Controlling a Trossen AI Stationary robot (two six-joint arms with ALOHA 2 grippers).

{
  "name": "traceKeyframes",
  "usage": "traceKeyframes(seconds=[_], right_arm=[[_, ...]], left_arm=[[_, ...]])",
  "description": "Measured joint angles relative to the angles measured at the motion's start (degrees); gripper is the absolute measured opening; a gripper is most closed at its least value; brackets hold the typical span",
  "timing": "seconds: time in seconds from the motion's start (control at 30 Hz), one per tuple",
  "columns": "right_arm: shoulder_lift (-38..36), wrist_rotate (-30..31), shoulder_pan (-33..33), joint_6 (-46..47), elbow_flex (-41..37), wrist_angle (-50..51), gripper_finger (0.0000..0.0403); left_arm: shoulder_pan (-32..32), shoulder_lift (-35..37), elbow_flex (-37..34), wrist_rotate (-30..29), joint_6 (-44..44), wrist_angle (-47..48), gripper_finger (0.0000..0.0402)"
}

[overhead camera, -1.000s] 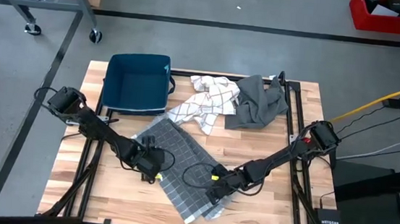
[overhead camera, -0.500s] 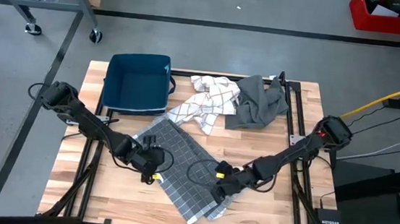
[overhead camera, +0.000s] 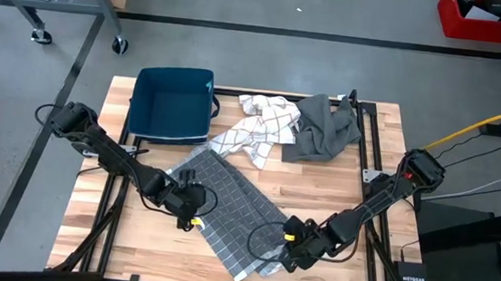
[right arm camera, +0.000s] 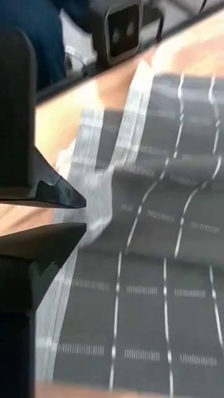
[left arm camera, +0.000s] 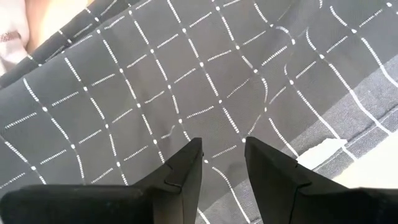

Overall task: Fold towel
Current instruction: Fold the gray patterned towel

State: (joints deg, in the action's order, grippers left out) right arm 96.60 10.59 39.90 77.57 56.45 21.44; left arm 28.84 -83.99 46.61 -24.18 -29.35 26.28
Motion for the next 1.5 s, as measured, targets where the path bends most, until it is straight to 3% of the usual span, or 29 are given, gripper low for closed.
traceKeyframes(seconds=[0.27, 0.4, 0.53, 0.73, 0.9, 1.5], right_arm=[[0.02, -0.14, -0.15, -6.03, -0.02, -3.1, 0.0053], [0.02, -3.1, -0.17, -8.47, -0.02, -3.76, 0.0053], [0.02, -5.68, -0.14, -17.74, -0.02, -3.8, 0.0053], [0.02, 0.35, -0.15, -33.53, -0.02, -4.3, 0.0053], [0.02, 0.94, -0.13, -43.82, -0.02, -4.54, 0.0053], [0.04, -1.11, -0.11, -57.4, -0.02, -3.99, 0.0053]], left_arm=[[0.0, 0.02, 0.0, -0.01, -0.84, -0.02, 0.0115], [0.0, 0.04, 0.02, -0.02, -0.86, -0.02, 0.0115], [0.0, 0.04, 0.02, -0.02, -0.89, -0.02, 0.0115], [0.0, 0.07, 0.04, -0.04, -3.59, 0.0, 0.0115], [0.02, 0.07, 0.04, -0.04, -5.21, -0.02, 0.0115], [0.0, 0.09, 0.07, -0.04, -5.19, 0.01, 0.0115]])
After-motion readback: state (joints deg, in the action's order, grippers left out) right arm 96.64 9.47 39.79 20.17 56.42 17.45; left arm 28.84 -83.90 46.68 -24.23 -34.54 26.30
